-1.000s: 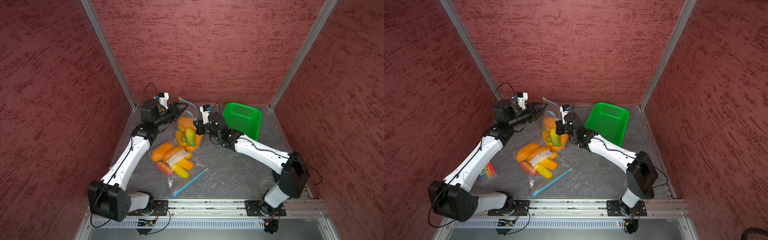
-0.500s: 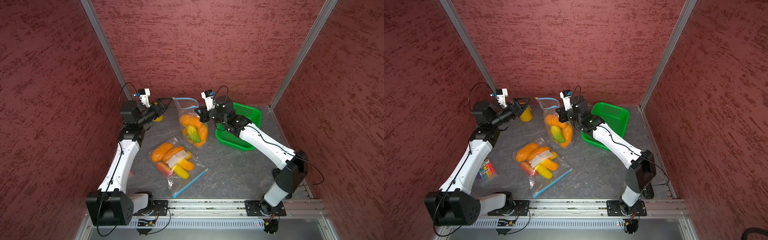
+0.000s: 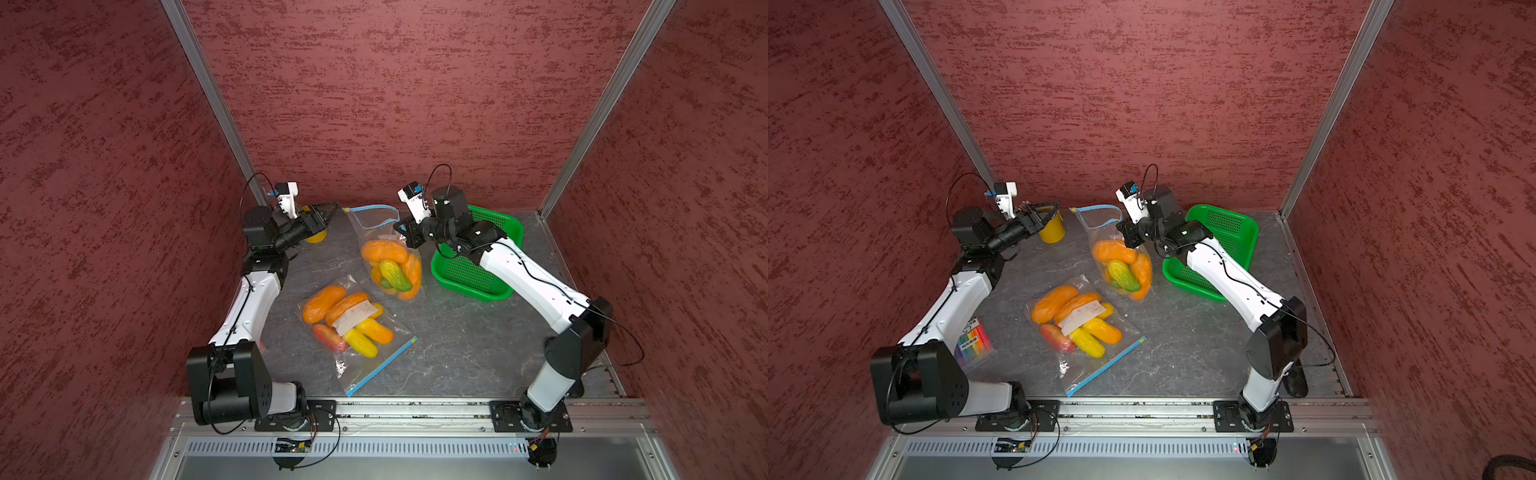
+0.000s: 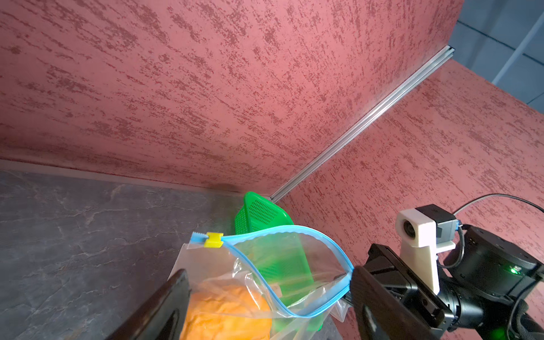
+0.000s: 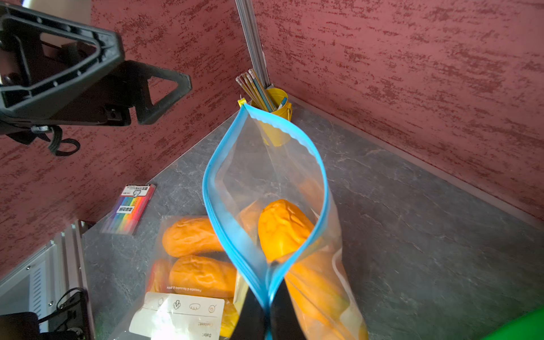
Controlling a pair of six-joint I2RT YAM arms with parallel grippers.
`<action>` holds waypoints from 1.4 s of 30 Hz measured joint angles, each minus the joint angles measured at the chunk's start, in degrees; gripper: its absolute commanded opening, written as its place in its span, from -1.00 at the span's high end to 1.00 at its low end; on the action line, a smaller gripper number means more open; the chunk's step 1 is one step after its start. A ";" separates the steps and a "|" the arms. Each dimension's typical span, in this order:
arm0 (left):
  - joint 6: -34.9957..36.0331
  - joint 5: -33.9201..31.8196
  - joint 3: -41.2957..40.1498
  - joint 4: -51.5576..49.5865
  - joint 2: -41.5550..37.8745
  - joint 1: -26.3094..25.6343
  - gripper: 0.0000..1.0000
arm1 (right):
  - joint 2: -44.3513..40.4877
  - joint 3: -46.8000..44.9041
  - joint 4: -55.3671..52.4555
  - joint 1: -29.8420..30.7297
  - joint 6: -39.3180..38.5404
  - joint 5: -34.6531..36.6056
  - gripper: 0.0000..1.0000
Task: Place the mango in a zip-top bag and seal the zipper
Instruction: Zip the zipper on the zipper food storage bag.
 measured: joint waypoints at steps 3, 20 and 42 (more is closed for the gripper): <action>1.97 1.46 0.00 2.71 0.74 0.02 -0.75 | -0.15 0.00 -0.85 -0.76 -1.53 -0.39 1.00; 15.13 8.66 -3.93 9.53 2.89 -4.20 -0.62 | -4.22 -3.74 -1.81 -5.31 -5.25 -3.23 1.00; 15.85 13.11 -4.96 18.80 8.70 -4.70 -0.37 | -8.31 -11.52 2.69 -6.75 -3.52 -6.23 1.00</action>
